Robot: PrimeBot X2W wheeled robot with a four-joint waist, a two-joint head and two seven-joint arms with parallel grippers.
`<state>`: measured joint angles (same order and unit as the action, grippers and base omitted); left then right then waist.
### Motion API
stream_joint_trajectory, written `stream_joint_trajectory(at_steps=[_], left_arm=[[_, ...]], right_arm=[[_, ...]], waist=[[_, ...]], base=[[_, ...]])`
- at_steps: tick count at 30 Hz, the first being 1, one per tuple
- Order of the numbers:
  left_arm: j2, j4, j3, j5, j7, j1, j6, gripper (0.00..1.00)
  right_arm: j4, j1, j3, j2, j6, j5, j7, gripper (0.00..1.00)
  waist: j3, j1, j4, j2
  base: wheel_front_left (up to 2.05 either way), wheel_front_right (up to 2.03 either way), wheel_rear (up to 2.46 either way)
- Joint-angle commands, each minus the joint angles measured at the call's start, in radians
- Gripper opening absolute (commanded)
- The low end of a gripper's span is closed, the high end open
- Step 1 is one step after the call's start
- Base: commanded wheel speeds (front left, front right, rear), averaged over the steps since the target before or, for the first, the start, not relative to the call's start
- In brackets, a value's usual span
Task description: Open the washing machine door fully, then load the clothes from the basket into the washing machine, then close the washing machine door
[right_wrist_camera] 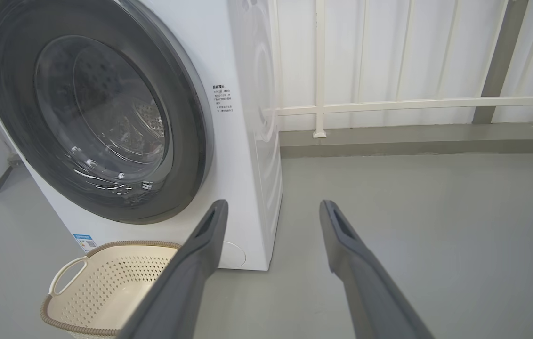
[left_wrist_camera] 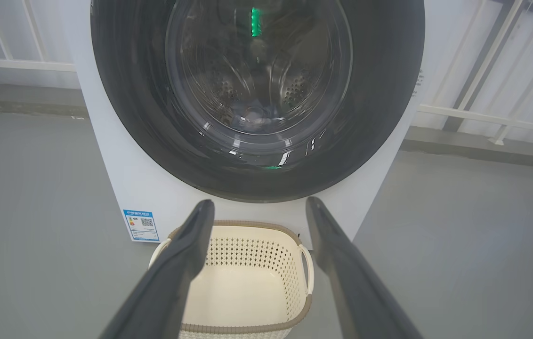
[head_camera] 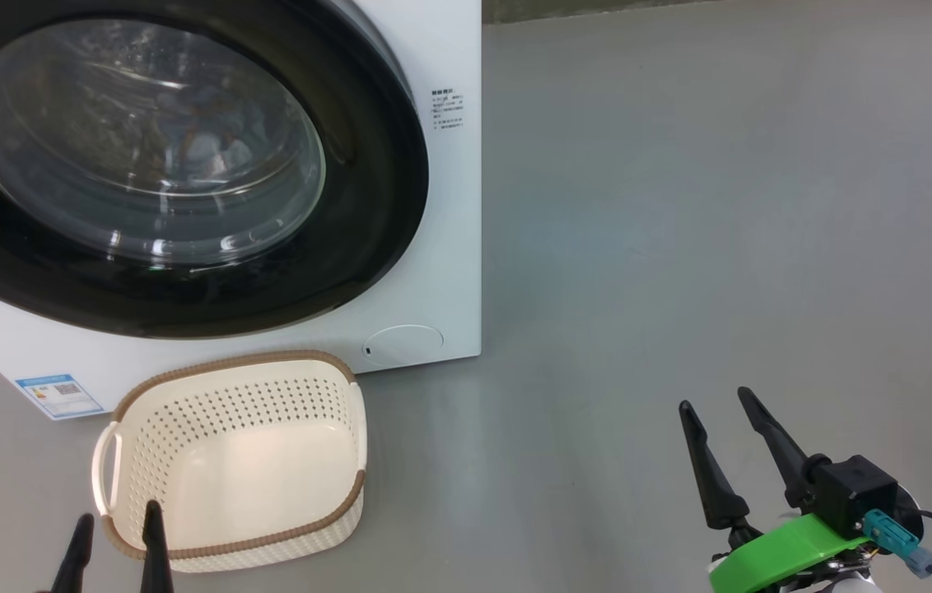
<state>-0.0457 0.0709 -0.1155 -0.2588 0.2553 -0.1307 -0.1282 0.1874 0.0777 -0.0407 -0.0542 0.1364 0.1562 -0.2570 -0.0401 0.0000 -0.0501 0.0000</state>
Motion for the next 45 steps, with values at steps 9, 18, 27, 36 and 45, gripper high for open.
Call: stream_joint_trajectory(at_steps=[9,18,27,36,45], left_arm=[[-0.006,-0.030,-0.038,0.019,0.006,-0.009,-0.003,1.00],[-0.005,-0.024,-0.032,0.020,0.006,-0.008,-0.003,1.00],[-0.005,-0.022,-0.030,0.016,0.006,-0.019,-0.003,1.00],[-0.005,-0.029,-0.015,0.014,0.006,-0.027,-0.003,1.00],[0.025,0.050,0.024,-0.019,-0.007,-0.031,0.000,0.00]], right_arm=[[-0.037,-0.023,0.001,0.004,-0.006,-0.020,-0.005,1.00],[-0.036,-0.029,0.018,0.004,-0.006,-0.035,-0.005,1.00],[-0.029,-0.037,0.020,0.004,-0.006,-0.038,-0.005,1.00],[-0.026,-0.047,0.023,0.004,-0.006,-0.037,-0.005,1.00],[0.049,-0.067,0.047,0.003,0.000,-0.003,0.005,0.00]], waist=[[0.008,0.0000,0.008,0.0000],[0.012,0.0000,0.019,0.0000],[0.024,0.0000,0.029,0.0000],[0.022,0.0000,0.032,0.0000],[0.022,0.0002,0.032,0.0000]], base=[[0.00,0.00,0.00],[0.00,0.00,0.00],[0.00,0.00,0.00],[0.00,0.00,0.00],[0.00,0.00,0.00]])
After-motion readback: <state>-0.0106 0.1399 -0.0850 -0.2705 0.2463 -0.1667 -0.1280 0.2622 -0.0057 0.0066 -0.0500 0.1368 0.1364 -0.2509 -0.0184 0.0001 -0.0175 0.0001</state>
